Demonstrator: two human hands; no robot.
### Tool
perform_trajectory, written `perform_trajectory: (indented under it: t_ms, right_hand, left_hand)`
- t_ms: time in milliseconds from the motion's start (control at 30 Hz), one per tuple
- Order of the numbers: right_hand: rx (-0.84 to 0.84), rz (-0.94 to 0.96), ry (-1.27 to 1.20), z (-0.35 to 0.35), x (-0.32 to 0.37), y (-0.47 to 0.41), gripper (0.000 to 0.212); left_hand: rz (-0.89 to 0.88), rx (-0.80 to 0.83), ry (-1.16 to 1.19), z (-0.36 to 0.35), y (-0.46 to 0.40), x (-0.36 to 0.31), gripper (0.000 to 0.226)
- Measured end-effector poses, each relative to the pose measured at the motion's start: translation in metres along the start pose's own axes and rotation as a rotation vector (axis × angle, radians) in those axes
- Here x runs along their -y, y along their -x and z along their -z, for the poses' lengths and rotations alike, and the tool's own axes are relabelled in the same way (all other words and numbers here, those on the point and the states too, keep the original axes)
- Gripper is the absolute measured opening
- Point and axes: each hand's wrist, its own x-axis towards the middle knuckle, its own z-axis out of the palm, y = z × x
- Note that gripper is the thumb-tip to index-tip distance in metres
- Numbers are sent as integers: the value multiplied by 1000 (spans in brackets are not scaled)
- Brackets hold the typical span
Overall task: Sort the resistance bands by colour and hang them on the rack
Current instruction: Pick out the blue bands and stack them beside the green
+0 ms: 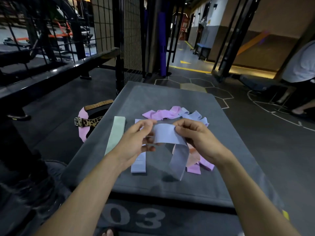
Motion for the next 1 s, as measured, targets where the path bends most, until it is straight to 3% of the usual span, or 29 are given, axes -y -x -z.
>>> perform_trajectory:
  t_ms: [133, 200, 267, 367, 433, 500, 600, 733, 867, 1000]
  right_hand:
    - [1, -38, 12, -9, -5, 8, 9]
    - [51, 9, 79, -9, -11, 9, 22]
    - [68, 99, 165, -10, -13, 11, 38]
    - [-42, 310, 396, -15, -15, 14, 51]
    - [-117, 436, 595, -15, -19, 12, 49]
    - [-124, 437, 661, -13, -25, 9, 42]
    - [-192, 298, 359, -13, -20, 12, 26]
    - [-236, 110, -62, -9, -8, 14, 43]
    - [-287, 31, -241, -16, -2, 9, 38]
    - [-232, 33, -274, -22, 2, 8, 44]
  left_hand:
    - [-136, -77, -2, -4, 3, -10, 16]
    - [-157, -83, 27, -13, 7, -13, 10]
    - [-175, -95, 2, -22, 9, -11, 4]
    - [-198, -133, -12, -33, 11, -8, 10]
    - [-190, -148, 18, -37, 12, -9, 13]
    - [-169, -149, 60, -38, 11, -12, 19]
    - [-199, -112, -65, -36, 9, -16, 35]
    - [-336, -114, -349, -27, 9, -14, 23]
    - [-323, -40, -382, -29, 10, -12, 12]
    - [-320, -14, -389, -27, 8, -12, 14]
